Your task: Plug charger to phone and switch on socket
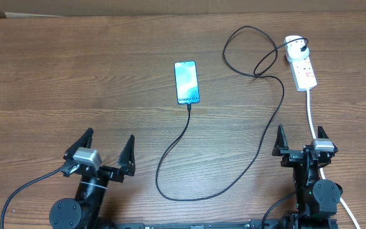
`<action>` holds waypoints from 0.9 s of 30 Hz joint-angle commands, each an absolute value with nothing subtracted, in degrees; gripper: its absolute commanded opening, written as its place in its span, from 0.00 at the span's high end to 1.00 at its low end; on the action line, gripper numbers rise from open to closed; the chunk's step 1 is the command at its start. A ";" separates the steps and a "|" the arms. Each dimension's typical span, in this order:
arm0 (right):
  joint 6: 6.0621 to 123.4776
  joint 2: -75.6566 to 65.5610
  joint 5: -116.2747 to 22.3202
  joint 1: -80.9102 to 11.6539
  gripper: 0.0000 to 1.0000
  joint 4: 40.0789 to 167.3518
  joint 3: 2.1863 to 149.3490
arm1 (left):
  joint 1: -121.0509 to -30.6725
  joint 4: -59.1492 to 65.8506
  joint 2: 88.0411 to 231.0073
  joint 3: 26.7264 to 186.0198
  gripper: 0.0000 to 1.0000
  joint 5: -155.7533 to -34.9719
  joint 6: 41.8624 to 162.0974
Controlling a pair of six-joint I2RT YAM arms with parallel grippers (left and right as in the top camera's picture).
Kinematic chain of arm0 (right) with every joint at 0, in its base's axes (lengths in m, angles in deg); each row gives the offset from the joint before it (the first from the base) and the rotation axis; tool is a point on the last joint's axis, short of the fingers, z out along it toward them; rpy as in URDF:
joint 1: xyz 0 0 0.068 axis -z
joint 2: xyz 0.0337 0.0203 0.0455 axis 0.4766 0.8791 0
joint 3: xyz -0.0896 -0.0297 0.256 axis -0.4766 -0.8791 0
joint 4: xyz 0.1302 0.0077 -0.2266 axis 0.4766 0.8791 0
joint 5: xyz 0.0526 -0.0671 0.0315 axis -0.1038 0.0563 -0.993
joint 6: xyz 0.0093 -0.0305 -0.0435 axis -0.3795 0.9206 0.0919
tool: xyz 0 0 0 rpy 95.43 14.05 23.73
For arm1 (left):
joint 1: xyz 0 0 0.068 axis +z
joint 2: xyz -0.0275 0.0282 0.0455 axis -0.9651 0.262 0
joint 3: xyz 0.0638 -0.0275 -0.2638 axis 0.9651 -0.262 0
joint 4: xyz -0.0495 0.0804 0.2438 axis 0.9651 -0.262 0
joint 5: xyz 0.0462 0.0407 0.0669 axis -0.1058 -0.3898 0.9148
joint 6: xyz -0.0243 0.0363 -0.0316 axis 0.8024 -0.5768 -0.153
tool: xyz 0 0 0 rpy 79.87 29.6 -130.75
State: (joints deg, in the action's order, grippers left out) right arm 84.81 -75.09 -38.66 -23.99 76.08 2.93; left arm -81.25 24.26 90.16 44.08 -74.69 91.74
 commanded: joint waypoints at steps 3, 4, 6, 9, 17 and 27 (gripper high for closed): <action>84.51 -75.66 -38.57 -23.89 0.00 75.77 2.34 | -79.83 24.54 88.15 43.51 0.00 -75.25 89.88; 84.51 -75.66 -38.57 -23.91 0.00 75.77 2.34 | -79.68 24.56 88.06 43.51 0.00 -75.25 89.90; 84.51 -75.66 -38.57 -23.89 0.00 75.77 2.34 | -79.57 24.58 88.06 43.51 0.01 -75.25 89.90; 84.51 -75.66 -38.57 -23.89 0.00 75.77 2.34 | -79.57 24.61 88.06 43.51 0.00 -75.23 89.88; 84.51 -75.66 -38.57 -23.91 0.00 75.77 2.34 | -79.57 25.17 88.06 43.51 0.00 -74.62 87.96; 84.51 -75.66 -38.57 -23.89 0.00 75.77 2.34 | -79.52 27.51 88.06 43.45 0.00 -74.14 86.91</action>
State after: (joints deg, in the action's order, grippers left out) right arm 84.81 -75.09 -38.68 -23.99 76.08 2.93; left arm -79.96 26.90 88.87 43.86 -74.62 88.11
